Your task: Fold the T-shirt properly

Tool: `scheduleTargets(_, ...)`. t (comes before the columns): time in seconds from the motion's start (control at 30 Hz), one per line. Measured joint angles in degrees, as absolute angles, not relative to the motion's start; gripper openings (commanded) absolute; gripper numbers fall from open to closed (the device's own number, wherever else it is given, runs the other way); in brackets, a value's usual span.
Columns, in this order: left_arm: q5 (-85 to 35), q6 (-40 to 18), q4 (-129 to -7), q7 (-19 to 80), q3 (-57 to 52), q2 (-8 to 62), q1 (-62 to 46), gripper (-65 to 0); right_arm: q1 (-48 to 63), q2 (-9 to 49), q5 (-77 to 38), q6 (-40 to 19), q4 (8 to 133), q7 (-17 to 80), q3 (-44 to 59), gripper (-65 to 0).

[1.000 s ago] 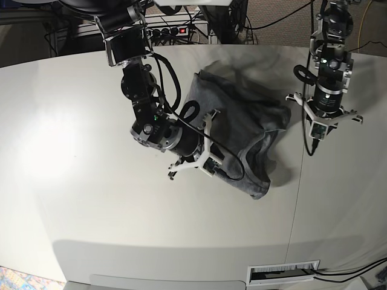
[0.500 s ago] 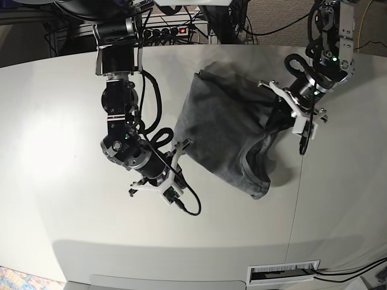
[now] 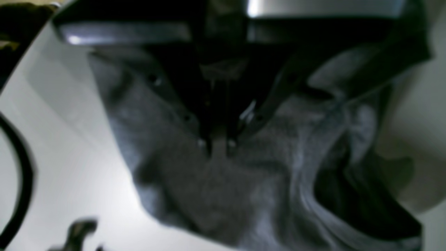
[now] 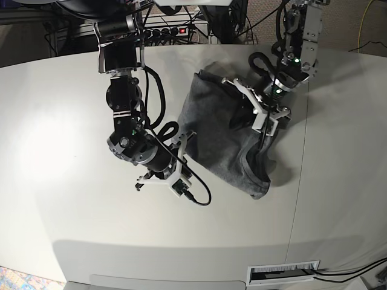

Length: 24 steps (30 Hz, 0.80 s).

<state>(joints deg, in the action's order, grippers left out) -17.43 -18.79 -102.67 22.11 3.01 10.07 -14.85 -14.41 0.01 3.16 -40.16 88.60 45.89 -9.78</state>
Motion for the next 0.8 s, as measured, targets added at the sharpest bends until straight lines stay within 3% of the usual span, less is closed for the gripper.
scheduleTargets(0.13,-8.8,-19.18,-96.77,22.63,2.85,10.41,-14.41,-65.0,-14.41,0.93,3.14,-40.16,88.6,45.87,-9.76,-65.0)
scheduleTargets(0.37,-12.58,-18.46,-98.32,22.31,2.57,19.94,-17.02,-65.0,-14.41,1.06,3.18,-40.14,88.6,46.04,-9.78,-65.0)
scheduleTargets(0.8,-18.81,-17.72,-117.21,42.92,2.61,27.03,-19.7,-65.0,-11.88,1.08,1.72,-40.14,88.58,46.33,-9.8,-65.0)
